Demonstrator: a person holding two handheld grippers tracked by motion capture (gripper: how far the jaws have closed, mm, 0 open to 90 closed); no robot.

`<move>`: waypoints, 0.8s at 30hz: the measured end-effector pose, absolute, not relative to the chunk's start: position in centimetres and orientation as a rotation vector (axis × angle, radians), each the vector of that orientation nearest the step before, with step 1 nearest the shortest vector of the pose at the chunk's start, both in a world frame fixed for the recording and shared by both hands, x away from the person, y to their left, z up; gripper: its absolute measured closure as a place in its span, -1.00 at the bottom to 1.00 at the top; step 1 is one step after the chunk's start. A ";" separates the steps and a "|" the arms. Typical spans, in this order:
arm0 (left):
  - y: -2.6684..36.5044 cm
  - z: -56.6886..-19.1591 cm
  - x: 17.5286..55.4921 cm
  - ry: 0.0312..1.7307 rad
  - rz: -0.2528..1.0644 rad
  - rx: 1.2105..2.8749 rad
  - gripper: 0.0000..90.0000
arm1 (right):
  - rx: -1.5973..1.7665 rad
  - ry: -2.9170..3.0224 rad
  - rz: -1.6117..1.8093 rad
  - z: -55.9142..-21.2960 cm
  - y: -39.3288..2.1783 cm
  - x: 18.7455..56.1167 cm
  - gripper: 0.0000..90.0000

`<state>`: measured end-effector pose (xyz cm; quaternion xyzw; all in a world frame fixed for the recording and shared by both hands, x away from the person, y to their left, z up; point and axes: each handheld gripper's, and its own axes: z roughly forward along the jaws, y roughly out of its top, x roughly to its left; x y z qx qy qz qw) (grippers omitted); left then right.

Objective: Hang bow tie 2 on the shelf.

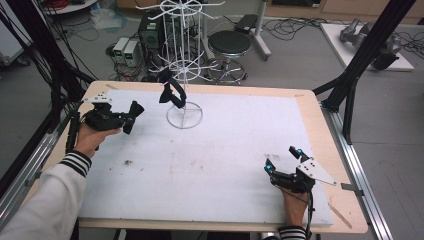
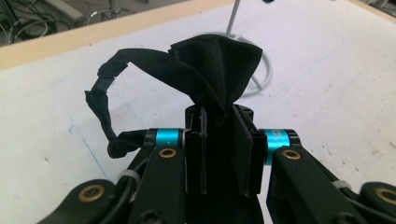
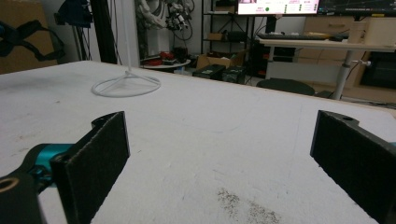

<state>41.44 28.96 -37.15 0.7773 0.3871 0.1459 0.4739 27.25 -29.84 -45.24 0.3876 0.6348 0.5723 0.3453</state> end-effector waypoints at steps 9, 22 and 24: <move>29.3 -35.9 41.5 0.911 0.357 1.808 0.69 | 1.012 1.647 1.487 -45.2 -29.8 27.2 -0.91; 29.5 -34.0 41.9 0.866 0.358 1.727 0.69 | 1.007 1.644 1.486 -45.2 -29.9 27.3 -0.91; 29.5 -33.7 42.0 0.852 0.351 1.719 0.69 | 1.007 1.644 1.487 -45.2 -29.9 27.3 -0.91</move>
